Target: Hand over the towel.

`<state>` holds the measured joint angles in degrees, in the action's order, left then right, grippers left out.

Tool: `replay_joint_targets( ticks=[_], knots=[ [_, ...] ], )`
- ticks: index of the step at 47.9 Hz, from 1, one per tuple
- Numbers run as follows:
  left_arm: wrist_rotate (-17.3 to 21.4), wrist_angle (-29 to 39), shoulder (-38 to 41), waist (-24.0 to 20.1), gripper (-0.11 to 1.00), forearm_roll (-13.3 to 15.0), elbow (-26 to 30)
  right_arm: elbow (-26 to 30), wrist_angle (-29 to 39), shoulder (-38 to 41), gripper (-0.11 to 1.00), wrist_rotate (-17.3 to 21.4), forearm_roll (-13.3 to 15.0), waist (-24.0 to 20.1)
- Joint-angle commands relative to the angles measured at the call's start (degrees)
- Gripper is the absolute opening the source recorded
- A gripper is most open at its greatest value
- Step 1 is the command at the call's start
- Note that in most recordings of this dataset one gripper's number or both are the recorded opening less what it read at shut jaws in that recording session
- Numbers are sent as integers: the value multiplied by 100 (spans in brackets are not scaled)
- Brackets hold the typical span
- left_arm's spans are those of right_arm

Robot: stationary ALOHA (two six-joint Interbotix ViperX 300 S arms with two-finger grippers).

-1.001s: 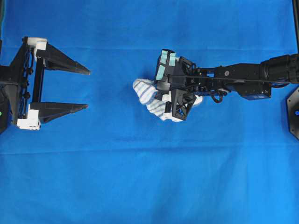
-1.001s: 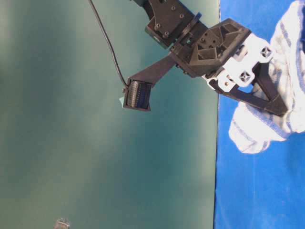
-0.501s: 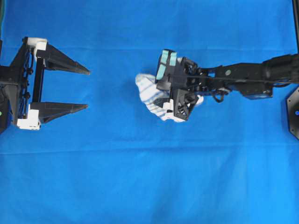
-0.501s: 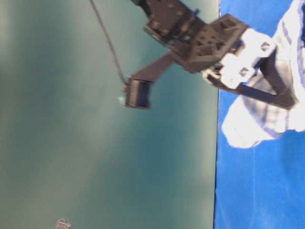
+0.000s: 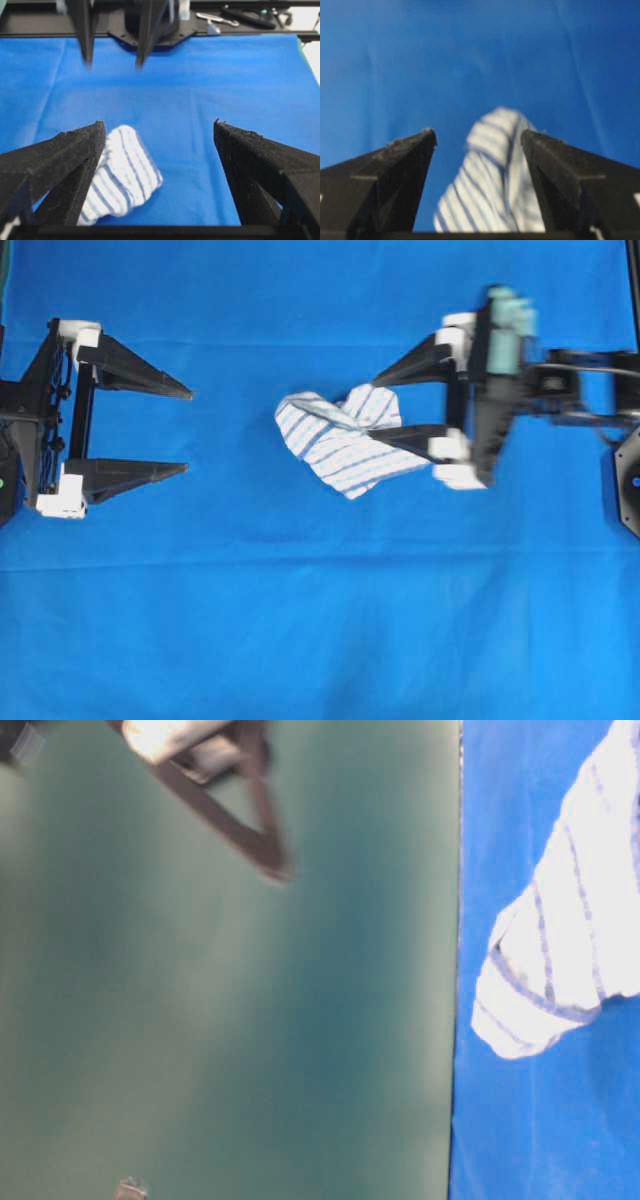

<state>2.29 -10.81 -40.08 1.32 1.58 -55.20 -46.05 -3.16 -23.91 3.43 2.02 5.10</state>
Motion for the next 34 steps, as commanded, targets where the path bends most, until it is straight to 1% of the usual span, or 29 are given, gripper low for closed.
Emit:
replay_joint_targets(
  ticks=[1, 4, 10, 16, 24, 29, 34],
  knots=[
    [9, -53, -18, -9, 92, 9, 53, -185, -510, -431, 71, -9, 88, -53],
    [9, -53, -18, -26, 92, 9, 44, -378, -826, -598, 71, -9, 123, -79],
    [9, -97, -18, -62, 92, 9, 26, -589, -1230, -642, 71, -9, 149, -88],
    [9, -193, -18, -88, 92, 9, -9, -633, -1406, -589, 71, -18, 141, -79],
    [18, -114, -114, -114, 92, 9, -35, -677, -1380, -756, 71, -18, 141, -97],
    [18, 44, -334, -105, 92, 9, -97, -826, -1239, -1143, 71, -18, 141, -141],
    [53, 237, -721, -105, 92, 9, -202, -976, -949, -1644, 71, -18, 149, -185]
  ],
)
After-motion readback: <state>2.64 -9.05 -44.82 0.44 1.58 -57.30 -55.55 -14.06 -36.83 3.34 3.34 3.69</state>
